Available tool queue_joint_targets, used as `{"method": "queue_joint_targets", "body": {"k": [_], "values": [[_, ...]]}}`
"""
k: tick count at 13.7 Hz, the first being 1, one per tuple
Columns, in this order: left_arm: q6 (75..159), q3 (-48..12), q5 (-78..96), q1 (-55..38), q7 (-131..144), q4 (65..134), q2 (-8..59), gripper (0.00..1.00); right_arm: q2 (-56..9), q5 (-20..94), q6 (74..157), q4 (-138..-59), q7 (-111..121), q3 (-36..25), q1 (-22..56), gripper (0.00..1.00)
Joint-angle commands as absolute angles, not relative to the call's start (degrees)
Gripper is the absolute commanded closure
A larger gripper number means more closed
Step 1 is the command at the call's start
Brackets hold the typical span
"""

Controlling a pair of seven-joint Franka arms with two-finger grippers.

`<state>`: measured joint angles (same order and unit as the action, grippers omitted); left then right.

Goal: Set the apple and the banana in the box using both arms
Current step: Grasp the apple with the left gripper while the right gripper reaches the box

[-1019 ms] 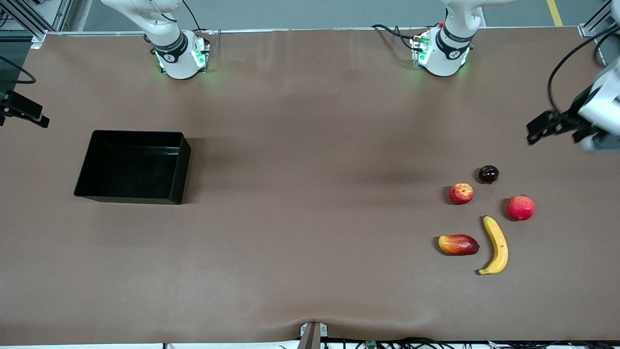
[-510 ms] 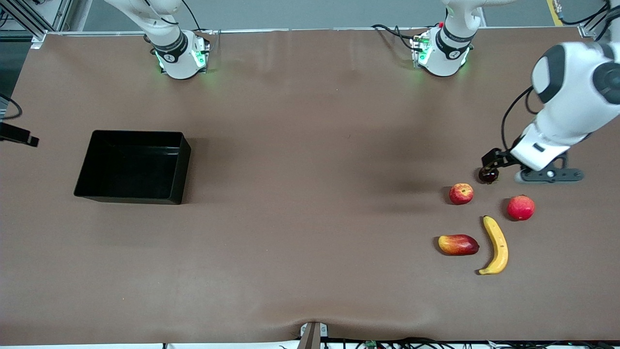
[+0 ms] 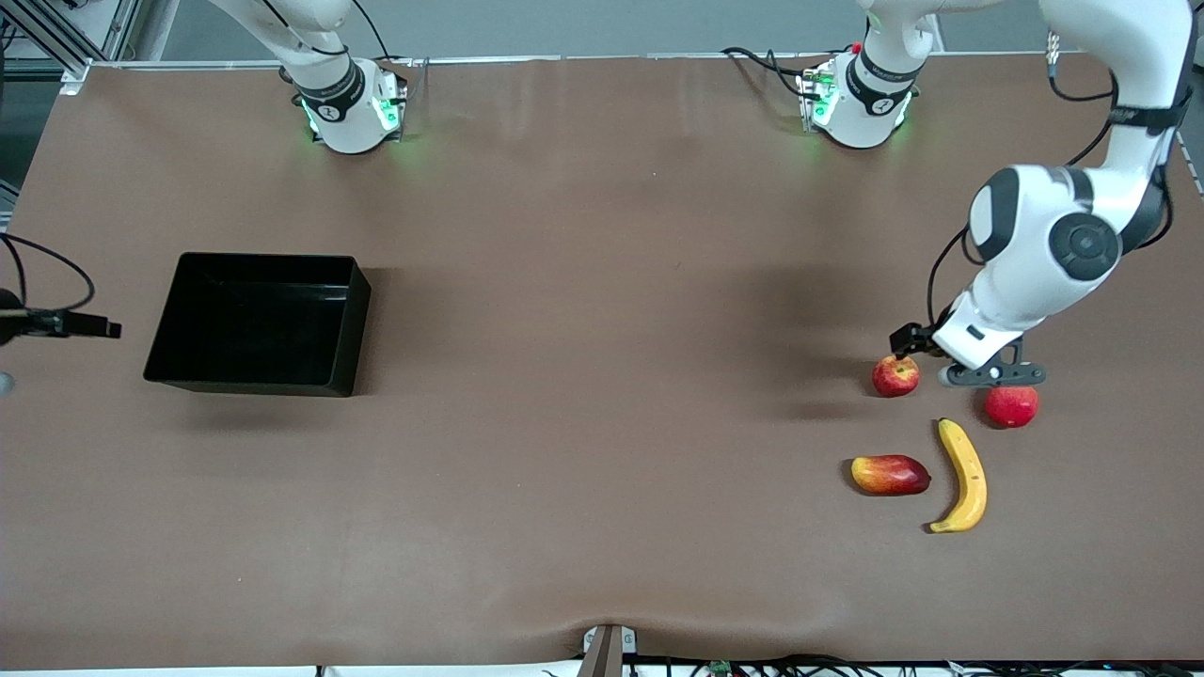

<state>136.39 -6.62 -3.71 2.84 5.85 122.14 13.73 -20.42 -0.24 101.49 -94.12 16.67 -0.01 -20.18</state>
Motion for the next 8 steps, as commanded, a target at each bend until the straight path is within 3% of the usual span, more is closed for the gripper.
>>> {"method": "queue_joint_targets", "body": {"k": [1, 4, 7, 8], "values": [[139.38, -6.86, -3.78, 2.99, 6.85, 121.99, 16.78, 0.00, -18.55, -1.23, 109.83, -104.64, 18.19, 0.88, -22.23, 0.00], [143.33, -6.94, -3.69, 2.99, 7.12, 121.73, 20.64, 0.00, -18.37, -1.49, 119.59, -113.45, 23.01, 0.88, -23.64, 0.00], [144.93, -6.86, -3.69, 3.08, 7.03, 121.55, 23.29, 0.00, -18.46, -1.49, 122.78, -116.71, 24.52, 0.88, -25.48, 0.03], [144.93, -6.77, -3.78, 3.08, 6.94, 121.55, 23.55, 0.00, -18.46, -1.49, 123.39, -117.59, 24.52, 0.88, -25.92, 0.28]]}}
